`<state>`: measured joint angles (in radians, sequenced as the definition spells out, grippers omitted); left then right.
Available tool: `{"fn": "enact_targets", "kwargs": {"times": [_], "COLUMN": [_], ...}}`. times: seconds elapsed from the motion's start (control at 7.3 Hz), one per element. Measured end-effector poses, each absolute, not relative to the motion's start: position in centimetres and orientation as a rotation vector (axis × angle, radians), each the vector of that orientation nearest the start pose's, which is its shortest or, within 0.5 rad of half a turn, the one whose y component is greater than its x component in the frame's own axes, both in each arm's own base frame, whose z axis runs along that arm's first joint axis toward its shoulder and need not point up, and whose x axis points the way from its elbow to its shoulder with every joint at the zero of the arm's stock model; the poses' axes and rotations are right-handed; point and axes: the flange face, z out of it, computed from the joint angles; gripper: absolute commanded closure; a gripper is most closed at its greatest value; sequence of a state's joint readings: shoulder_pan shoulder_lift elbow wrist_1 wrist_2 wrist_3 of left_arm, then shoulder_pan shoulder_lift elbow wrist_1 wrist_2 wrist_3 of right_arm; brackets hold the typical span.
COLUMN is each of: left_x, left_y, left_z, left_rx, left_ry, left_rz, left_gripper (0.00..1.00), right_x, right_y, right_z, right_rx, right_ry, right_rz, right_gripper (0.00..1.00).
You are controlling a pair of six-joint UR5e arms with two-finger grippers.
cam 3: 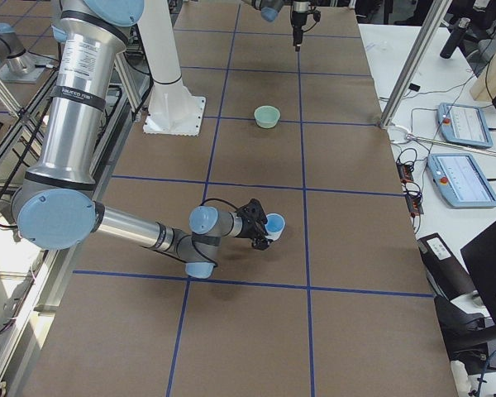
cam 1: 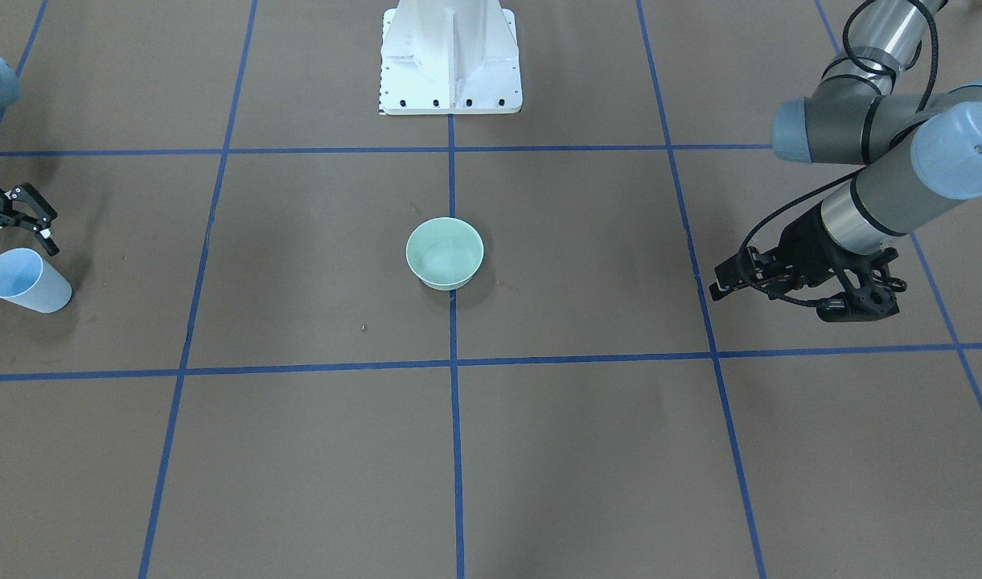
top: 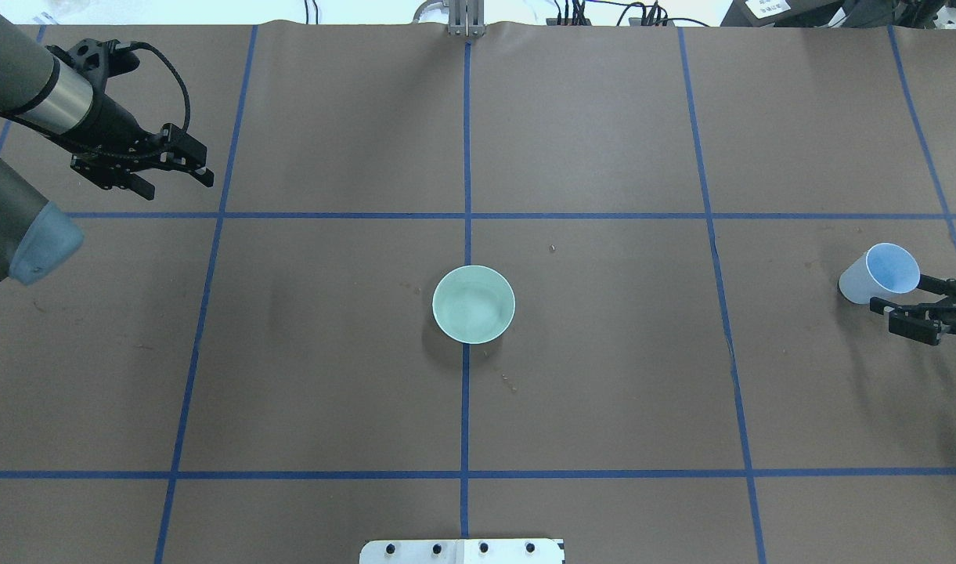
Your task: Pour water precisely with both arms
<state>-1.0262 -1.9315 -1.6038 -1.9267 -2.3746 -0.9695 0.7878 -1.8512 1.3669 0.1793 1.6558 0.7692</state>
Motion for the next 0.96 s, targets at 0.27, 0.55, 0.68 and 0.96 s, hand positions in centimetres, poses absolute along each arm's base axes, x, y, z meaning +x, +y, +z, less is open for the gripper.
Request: {"fn": "enact_targets", "kwargs": {"times": [0.27,0.55,0.68,0.96], "left_x": [27.4,27.5,27.7,30.0], "left_y": [-57.2,-57.2,-57.2,-57.1], "left_z": [39.3,39.1,38.8,36.5], "left_rx": [-0.01,-0.01,-0.012,-0.03], "left_ry": [1.039,1.039,1.04,1.053], "left_rz": [-0.085,-0.09,-0.097,-0.122], "left_gripper": [0.02,0.01,0.01,0.01], "right_x": [-13.8,-11.7,-10.8,-7.8], "right_y": [-31.4,-28.9,-28.9,-31.4], "right_z": [69.9,70.6,70.7,70.5], "right_rx": [0.848,0.817,0.799,0.737], "right_ry": [-0.955,-1.0,-1.009,-1.015], "right_rz": [-0.076,-0.108,-0.106,-0.059], "right_gripper": [0.01,0.01,0.01,0.01]}}
